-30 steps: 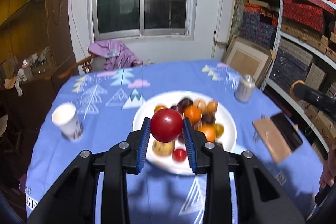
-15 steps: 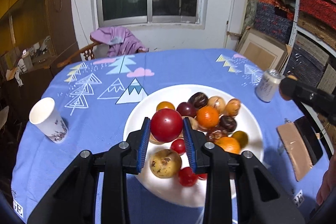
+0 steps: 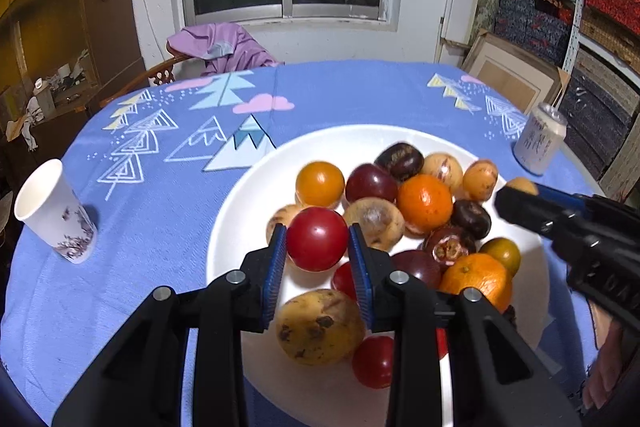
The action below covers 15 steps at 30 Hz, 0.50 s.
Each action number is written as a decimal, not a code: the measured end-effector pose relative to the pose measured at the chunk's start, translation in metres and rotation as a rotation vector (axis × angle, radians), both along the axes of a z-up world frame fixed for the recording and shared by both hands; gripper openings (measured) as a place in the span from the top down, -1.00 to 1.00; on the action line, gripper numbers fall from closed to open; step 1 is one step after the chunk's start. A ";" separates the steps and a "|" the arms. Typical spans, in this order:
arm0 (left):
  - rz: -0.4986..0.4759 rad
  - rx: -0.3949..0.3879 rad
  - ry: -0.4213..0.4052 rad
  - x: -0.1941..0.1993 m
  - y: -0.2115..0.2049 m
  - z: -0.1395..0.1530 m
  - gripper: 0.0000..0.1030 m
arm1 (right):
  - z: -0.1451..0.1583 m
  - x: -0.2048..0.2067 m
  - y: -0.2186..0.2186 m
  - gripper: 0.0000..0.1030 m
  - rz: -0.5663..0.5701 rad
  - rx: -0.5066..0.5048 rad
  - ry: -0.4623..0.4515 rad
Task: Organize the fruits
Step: 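Place the tomato on the plate with the left gripper while the right grasps and places the yellow fruit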
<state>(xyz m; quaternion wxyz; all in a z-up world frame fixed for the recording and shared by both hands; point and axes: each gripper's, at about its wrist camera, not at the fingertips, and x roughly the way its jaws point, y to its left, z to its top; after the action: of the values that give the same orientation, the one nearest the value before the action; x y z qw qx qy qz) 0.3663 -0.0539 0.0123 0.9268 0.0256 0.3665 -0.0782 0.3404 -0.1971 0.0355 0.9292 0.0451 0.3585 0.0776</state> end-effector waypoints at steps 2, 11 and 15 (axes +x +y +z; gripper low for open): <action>-0.001 0.016 -0.012 -0.002 -0.003 -0.001 0.40 | -0.004 0.001 0.002 0.42 -0.004 -0.022 -0.003; 0.014 0.043 -0.066 -0.010 -0.008 0.003 -0.38 | 0.002 -0.005 0.000 -0.06 -0.016 -0.034 -0.050; 0.020 0.049 -0.096 -0.024 -0.006 0.012 -0.74 | 0.016 -0.021 -0.008 -0.38 -0.037 0.010 -0.074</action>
<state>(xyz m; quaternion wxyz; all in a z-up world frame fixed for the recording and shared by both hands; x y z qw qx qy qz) 0.3424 -0.0594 0.0244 0.9431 0.0486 0.3238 -0.0585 0.3190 -0.2051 0.0520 0.9428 0.0536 0.3227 0.0640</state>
